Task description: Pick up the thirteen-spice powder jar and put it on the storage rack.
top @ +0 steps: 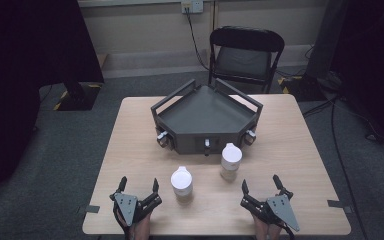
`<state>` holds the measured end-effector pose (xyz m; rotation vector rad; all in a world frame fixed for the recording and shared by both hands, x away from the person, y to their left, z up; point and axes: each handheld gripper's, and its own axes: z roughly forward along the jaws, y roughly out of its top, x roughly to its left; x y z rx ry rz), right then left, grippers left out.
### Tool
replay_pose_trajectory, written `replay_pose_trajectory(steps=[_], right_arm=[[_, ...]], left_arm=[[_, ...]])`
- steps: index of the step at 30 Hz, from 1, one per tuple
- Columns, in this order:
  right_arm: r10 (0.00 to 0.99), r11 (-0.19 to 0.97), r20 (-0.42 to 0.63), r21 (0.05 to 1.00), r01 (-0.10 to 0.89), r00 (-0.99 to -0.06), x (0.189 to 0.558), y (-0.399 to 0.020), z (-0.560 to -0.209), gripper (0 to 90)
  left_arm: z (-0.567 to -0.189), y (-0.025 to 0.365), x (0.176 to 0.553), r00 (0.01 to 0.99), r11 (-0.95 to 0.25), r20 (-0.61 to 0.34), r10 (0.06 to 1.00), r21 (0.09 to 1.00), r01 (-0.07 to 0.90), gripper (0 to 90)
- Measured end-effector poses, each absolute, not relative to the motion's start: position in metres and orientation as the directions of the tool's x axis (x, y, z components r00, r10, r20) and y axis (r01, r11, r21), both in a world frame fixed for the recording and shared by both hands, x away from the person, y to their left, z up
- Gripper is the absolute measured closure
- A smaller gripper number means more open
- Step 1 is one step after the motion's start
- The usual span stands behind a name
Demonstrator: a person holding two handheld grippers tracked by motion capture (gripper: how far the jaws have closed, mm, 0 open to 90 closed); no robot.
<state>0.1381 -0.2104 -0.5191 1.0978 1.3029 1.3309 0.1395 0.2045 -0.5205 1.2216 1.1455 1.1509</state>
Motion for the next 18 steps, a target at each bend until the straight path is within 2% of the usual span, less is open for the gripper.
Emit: replay_pose_trajectory(steps=[18], right_arm=[[0.988,0.009,-0.014,0.999,-0.035,-0.156,0.138,-0.21,-0.519,0.6]], left_arm=[[-0.495,0.21,0.129,0.126,0.051,-0.045,0.991,0.998,-0.047,0.0]])
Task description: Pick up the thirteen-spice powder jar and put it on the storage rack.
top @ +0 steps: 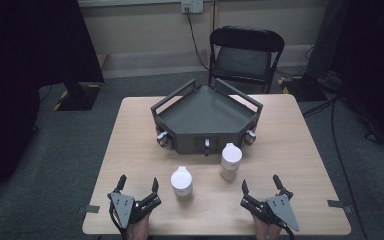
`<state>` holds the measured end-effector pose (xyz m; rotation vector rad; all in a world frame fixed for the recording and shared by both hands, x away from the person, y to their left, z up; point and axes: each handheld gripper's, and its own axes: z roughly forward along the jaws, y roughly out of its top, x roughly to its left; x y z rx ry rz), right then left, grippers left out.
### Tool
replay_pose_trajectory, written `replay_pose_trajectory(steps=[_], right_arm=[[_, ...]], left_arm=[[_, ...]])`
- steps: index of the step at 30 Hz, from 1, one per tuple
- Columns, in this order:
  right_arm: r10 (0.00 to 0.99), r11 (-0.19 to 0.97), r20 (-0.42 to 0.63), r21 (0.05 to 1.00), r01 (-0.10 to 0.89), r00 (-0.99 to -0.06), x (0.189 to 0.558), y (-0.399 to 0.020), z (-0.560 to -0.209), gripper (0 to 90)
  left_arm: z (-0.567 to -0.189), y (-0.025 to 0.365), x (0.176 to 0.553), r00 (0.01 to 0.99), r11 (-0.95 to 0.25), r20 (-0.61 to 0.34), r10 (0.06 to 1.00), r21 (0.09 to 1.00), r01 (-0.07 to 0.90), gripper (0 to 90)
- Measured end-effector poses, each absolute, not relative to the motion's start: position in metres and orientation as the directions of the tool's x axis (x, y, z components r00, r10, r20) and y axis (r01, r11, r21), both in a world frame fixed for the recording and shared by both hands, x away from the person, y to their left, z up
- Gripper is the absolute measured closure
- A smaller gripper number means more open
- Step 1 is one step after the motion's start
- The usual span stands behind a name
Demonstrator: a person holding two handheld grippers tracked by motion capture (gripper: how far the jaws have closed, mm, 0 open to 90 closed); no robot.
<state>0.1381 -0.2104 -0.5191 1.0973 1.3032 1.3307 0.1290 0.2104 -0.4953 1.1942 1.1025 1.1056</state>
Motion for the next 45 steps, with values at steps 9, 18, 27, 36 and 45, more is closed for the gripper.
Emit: replay_pose_trajectory(steps=[9,18,27,36,45], right_arm=[[0.988,0.009,-0.014,0.999,-0.035,-0.155,0.138,-0.21,-0.519,0.6],[0.989,0.009,-0.014,0.999,-0.035,-0.15,0.138,-0.209,-0.519,0.6],[0.989,0.009,-0.014,0.999,-0.035,-0.148,0.138,-0.209,-0.519,0.6],[0.989,0.009,-0.014,0.999,-0.035,-0.148,0.138,-0.209,-0.519,0.6],[0.989,0.009,-0.014,0.999,-0.035,-0.148,0.138,-0.209,-0.519,0.5]], left_arm=[[-0.48,0.211,0.119,0.161,0.087,-0.074,0.984,0.994,-0.07,0.3],[-0.466,0.206,0.115,0.232,0.086,-0.067,0.97,0.994,-0.072,1.5],[-0.465,0.197,0.117,0.314,0.079,-0.054,0.948,0.995,-0.068,3.9],[-0.467,0.185,0.124,0.358,0.048,-0.03,0.933,0.998,-0.043,7.1],[-0.472,0.172,0.129,0.384,0.031,-0.02,0.923,0.999,-0.023,12.5]])
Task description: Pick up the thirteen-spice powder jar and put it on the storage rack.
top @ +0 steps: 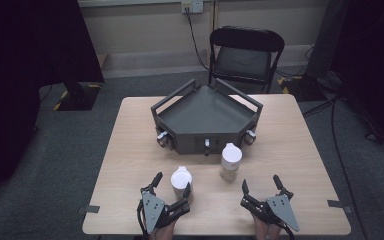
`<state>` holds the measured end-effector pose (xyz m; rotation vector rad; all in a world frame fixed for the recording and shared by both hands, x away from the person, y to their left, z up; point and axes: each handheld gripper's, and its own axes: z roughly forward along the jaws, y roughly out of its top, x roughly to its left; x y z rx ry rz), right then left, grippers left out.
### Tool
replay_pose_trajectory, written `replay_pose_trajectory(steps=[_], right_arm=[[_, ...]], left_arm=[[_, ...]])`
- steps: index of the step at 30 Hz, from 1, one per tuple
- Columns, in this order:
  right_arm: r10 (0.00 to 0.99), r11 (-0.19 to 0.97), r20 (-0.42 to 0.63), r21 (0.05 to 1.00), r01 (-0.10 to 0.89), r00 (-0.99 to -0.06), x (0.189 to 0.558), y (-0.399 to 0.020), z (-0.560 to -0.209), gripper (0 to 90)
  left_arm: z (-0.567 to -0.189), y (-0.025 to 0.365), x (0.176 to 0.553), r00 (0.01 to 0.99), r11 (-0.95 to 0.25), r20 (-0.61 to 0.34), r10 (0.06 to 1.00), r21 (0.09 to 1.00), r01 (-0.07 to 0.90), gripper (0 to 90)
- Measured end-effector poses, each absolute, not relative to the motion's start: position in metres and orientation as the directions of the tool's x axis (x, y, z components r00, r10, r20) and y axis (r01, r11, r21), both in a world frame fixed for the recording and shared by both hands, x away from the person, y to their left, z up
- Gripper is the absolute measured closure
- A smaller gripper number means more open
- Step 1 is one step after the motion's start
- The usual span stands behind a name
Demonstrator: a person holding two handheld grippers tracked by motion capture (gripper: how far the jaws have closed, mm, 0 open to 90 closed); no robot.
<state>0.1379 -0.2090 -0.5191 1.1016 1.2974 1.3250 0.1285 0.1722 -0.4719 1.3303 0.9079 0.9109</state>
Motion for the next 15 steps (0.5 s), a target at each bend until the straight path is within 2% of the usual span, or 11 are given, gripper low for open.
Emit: replay_pose_trajectory(steps=[15], right_arm=[[0.989,0.009,-0.014,0.999,-0.035,-0.147,0.138,-0.209,-0.519,0.6]], left_arm=[[-0.483,0.158,0.136,0.38,-0.008,0.002,0.925,1.0,0.014,21.2]])
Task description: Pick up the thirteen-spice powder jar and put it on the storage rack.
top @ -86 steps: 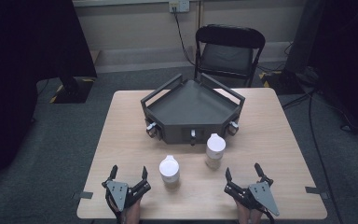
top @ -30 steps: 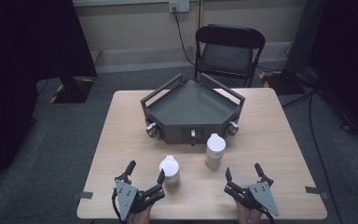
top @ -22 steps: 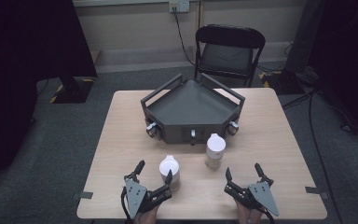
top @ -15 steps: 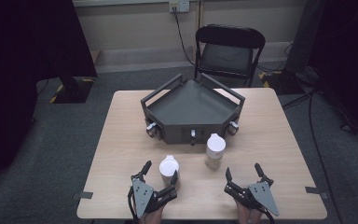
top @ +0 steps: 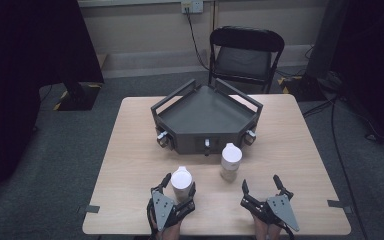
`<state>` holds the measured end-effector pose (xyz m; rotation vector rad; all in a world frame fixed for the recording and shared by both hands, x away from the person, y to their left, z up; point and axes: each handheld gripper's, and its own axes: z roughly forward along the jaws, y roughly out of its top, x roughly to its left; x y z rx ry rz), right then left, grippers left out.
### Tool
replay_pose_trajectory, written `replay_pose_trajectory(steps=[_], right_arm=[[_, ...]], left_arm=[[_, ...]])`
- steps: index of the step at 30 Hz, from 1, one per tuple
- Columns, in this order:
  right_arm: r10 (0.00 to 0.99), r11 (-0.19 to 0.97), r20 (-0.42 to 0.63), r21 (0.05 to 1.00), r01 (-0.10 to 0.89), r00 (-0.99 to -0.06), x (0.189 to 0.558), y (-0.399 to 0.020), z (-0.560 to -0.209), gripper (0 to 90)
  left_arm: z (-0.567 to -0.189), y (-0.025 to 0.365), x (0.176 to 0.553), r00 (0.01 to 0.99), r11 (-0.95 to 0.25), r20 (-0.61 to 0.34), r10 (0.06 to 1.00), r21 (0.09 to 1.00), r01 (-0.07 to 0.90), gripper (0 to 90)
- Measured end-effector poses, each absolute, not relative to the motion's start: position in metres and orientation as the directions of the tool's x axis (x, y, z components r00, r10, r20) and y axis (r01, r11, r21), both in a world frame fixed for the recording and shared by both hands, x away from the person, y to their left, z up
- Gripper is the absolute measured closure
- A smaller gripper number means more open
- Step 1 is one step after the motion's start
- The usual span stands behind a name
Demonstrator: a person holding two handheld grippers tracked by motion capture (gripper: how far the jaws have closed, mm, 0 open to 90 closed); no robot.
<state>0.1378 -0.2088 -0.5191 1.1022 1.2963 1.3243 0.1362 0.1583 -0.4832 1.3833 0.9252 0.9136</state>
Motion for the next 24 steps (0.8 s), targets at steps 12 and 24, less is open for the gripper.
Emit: replay_pose_trajectory(steps=[12,24], right_arm=[[0.989,0.009,-0.014,0.999,-0.035,-0.147,0.1378,-0.2089,-0.5191,0.6],[0.989,0.008,-0.013,0.999,-0.035,-0.147,0.1378,-0.2089,-0.5191,0.6]], left_arm=[[-0.4858,0.1521,0.139,0.357,-0.02,0.01,0.934,1.0,0.024,28.1],[-0.488,0.1477,0.1361,0.332,-0.002,-0.004,0.943,1.0,0.018,31.1]])
